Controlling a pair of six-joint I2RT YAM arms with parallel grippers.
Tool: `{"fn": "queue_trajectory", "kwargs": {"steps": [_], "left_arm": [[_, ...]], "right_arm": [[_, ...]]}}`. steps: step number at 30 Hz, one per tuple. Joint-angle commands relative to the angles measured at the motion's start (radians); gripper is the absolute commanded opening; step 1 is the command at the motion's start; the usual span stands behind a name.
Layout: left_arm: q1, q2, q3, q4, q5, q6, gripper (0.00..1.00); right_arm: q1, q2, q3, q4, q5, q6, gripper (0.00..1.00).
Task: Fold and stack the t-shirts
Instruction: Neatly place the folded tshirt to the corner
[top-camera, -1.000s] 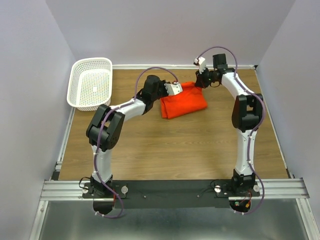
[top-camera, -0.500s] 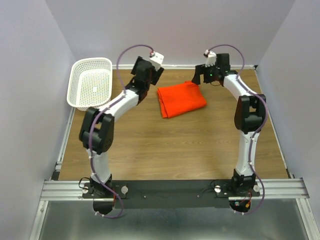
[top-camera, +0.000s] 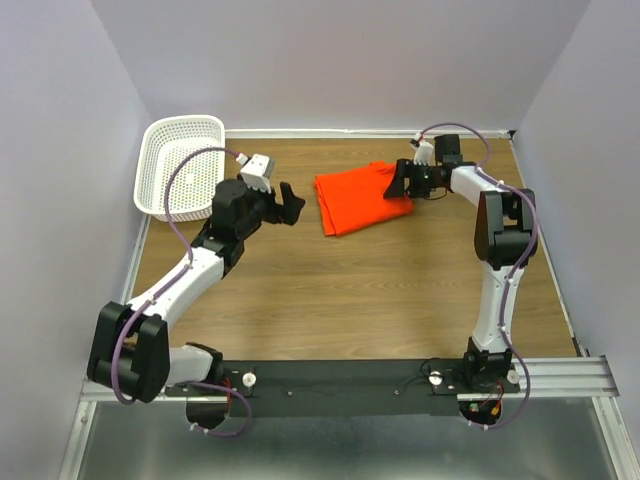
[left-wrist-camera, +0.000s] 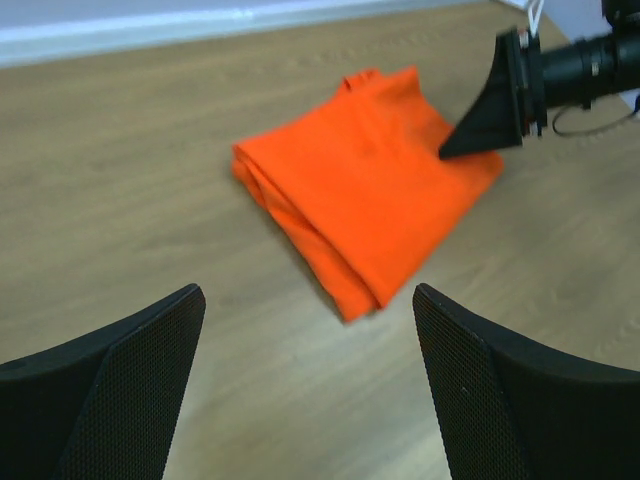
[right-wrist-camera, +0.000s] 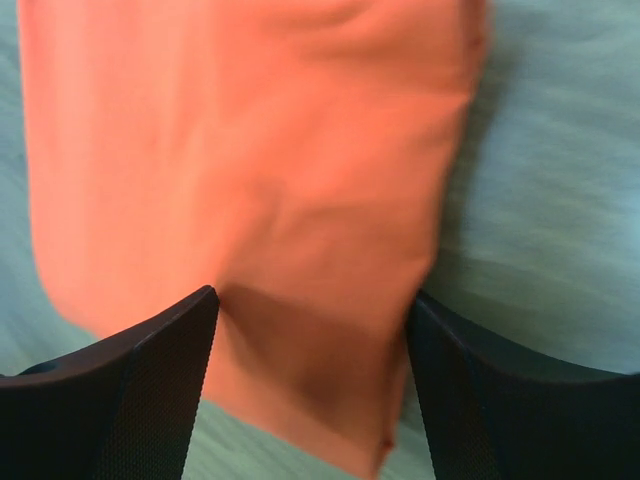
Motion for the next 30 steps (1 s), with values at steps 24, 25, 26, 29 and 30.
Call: {"fn": "queue_trajectory", "kwargs": {"steps": [24, 25, 26, 29, 30], "left_arm": [[0.0, -0.535, -0.249, -0.08, 0.15, -0.121, 0.92], [0.0, -0.533, -0.251, -0.075, 0.157, -0.123, 0.92], [0.0, -0.531, -0.254, -0.072, 0.168, -0.124, 0.92], [0.0, -0.528, -0.257, -0.063, 0.176, -0.129, 0.92], [0.0, -0.528, -0.257, -0.06, 0.176, -0.132, 0.92]], "right_arm": [[-0.354, -0.175, -0.039, -0.237, 0.256, -0.358, 0.01], [-0.37, -0.17, -0.031, -0.238, 0.32, -0.383, 0.01], [-0.398, -0.163, -0.007, -0.238, 0.356, -0.407, 0.03], [-0.437, -0.161, 0.035, -0.24, 0.471, -0.496, 0.74], [-0.443, -0.173, 0.044, -0.237, 0.49, -0.531, 0.96]]}}
